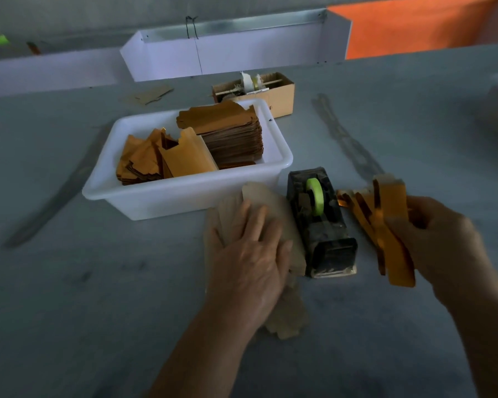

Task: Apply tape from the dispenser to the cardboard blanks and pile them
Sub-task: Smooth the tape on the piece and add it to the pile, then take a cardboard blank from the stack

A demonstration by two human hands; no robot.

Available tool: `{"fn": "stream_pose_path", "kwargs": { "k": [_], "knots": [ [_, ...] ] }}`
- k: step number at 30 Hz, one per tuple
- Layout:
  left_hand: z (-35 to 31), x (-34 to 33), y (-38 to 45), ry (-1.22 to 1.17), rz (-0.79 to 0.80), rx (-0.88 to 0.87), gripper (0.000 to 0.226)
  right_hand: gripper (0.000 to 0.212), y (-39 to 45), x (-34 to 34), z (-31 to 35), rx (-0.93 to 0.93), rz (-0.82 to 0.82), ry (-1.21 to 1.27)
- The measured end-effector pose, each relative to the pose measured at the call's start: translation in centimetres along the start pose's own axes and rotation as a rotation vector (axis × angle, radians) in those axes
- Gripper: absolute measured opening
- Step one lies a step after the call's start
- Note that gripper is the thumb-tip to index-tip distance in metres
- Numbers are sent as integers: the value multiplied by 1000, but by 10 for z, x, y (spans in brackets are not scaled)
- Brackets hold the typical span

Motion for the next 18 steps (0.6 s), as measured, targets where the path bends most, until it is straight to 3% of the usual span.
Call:
{"fn": "stream_pose_path", "kwargs": {
  "k": [7,13,18],
  "knots": [
    [23,6,-27,-49,-89,-35,49,14,12,0,-16,-61,-15,-212],
    [35,-2,-27,-150,12,53,53,30,11,-1,-20,-134,-52,-435],
    [46,3,-28,-364,40,155,64,39,-7,7,3,26,-186,-335]
  ]
}}
Point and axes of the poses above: each hand's wrist, its own y-axis towards the middle knuckle, its own x-axis out of the back of the hand, z = x × y, the point moved 9 cm from there along y, towards the middle knuckle, and after that the axes turned 8 degrees about z, right-handed, at the moved point
